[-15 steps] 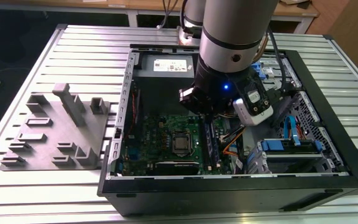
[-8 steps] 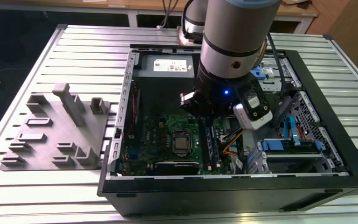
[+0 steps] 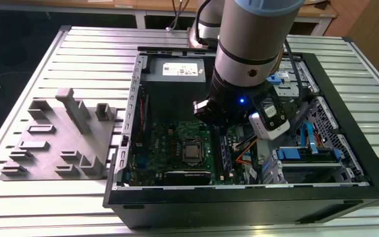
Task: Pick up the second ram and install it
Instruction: 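Insert the second ram into the second slot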
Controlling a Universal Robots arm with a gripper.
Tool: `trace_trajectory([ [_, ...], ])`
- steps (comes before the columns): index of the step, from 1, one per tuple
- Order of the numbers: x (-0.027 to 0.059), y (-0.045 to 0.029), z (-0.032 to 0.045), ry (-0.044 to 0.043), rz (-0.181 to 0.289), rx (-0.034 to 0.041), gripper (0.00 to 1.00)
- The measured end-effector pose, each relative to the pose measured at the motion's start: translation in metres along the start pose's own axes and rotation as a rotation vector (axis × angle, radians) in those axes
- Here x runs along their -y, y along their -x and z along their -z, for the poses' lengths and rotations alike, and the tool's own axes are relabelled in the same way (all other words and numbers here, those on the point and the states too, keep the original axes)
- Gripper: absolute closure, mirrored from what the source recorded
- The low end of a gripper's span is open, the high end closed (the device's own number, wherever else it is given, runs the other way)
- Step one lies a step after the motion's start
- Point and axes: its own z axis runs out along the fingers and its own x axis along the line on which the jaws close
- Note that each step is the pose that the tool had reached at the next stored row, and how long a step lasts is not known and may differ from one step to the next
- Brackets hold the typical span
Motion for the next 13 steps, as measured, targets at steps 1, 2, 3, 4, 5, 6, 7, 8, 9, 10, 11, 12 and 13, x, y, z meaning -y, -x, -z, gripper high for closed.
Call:
trace_trajectory([
  [1,0.0001,0.0009,-0.0009,0.0001,0.000,0.0000,0.92],
  [2,0.0001,0.0015,-0.0016,0.0001,0.000,0.0000,0.92],
  [3,0.0002,0.0020,-0.0023,0.0000,0.000,0.0000,0.92],
  [4,0.0003,0.0023,-0.0029,0.0001,0.000,0.0000,0.92],
  [5,0.0003,0.0023,-0.0031,0.0008,0.000,-0.0001,0.92],
  [6,0.0004,0.0022,-0.0032,0.0027,0.000,-0.0001,0.92],
  [7,0.0003,0.0023,-0.0036,0.0037,0.000,0.0001,0.92],
  [8,0.0003,0.0023,-0.0043,0.0042,0.000,0.0002,0.92],
  [9,0.0004,0.0023,-0.0054,0.0041,0.000,0.0001,0.92],
  [10,0.0006,0.0022,-0.0068,0.0040,0.000,0.0000,0.92],
  [11,0.0007,0.0022,-0.0080,0.0040,0.000,0.0000,0.92],
  [12,0.0008,0.0022,-0.0089,0.0040,0.000,0.0000,0.92],
  [13,0.0009,0.0022,-0.0099,0.0040,0.000,0.0000,0.92],
])
